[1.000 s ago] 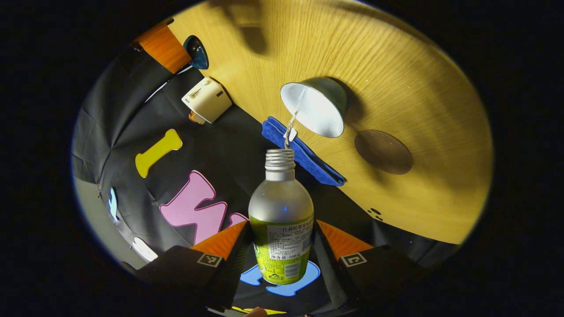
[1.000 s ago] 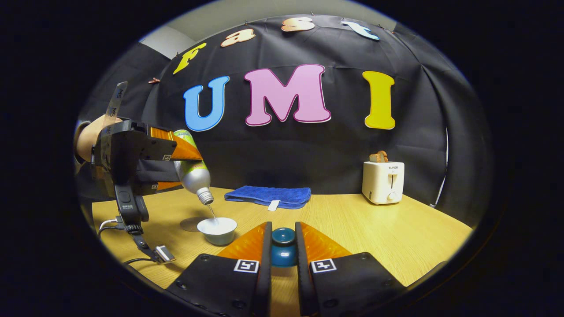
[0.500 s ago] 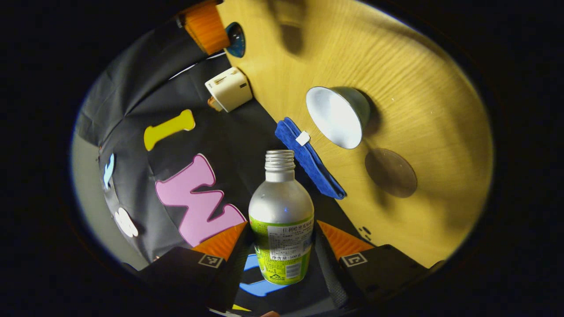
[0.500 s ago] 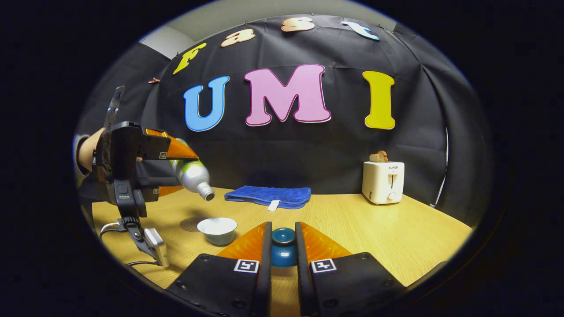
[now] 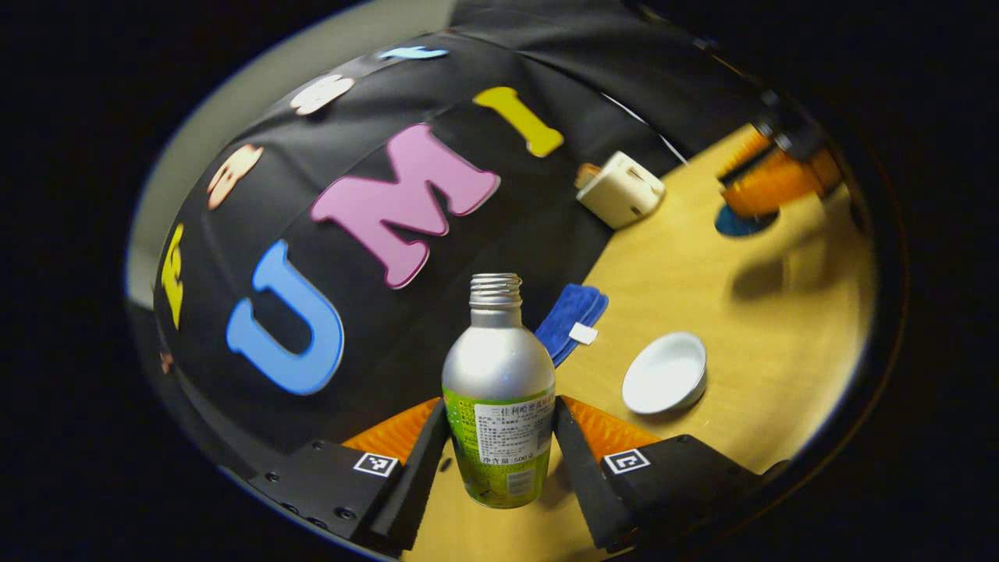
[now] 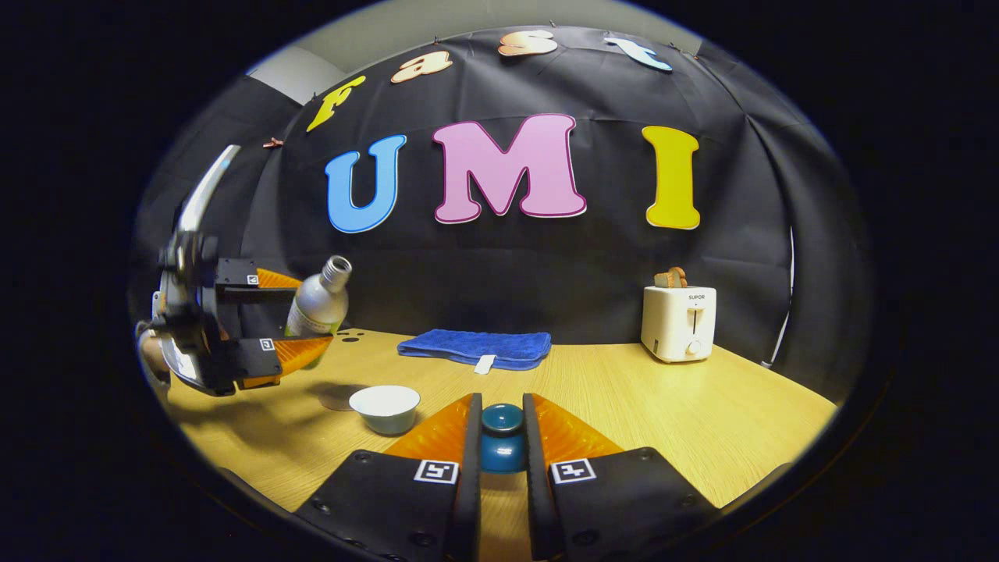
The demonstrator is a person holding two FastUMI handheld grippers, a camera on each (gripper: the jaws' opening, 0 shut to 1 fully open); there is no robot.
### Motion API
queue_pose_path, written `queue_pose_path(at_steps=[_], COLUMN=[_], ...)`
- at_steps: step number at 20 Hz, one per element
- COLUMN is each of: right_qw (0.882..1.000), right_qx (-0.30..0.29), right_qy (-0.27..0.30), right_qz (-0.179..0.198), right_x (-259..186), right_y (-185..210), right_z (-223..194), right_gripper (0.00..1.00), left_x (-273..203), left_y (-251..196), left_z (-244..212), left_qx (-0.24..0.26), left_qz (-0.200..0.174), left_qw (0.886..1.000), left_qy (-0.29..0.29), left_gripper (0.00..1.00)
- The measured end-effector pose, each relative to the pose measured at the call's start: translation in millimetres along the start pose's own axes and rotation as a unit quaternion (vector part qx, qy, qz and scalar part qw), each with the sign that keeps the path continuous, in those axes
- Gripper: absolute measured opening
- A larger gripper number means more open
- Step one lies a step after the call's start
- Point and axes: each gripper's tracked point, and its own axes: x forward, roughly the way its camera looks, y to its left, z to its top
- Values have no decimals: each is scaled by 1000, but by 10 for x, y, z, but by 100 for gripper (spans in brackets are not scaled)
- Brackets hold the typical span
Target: Open the teacup lid with one hand, grasp the water bottle and pour water into the teacup with the other hand; after pouring, place the water bottle on the coaster and then close the teacup lid.
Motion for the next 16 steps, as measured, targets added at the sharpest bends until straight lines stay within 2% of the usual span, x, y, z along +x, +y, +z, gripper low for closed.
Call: queue_pose_path(at_steps=[3,5,8,12,16], right_qw=[1000,1000,1000,1000,1000], right_qx=[0,0,0,0,0], right_qy=[0,0,0,0,0], right_qz=[0,0,0,0,0], right_x=[0,2,0,-2,-2], right_y=[0,0,0,2,4], right_z=[0,-3,-2,-1,-1], right_gripper=[28,28,28,28,28], left_x=[-237,-265,-360,-461,-525], left_y=[98,155,234,208,161], left_z=[34,-84,-351,-546,-631], left_qx=[-136,-192,-234,-280,-293], left_qz=[12,23,43,32,26], left_qw=[990,981,971,959,956], left_qy=[-22,-20,-1,11,12], left_gripper=[80,81,81,81,81])
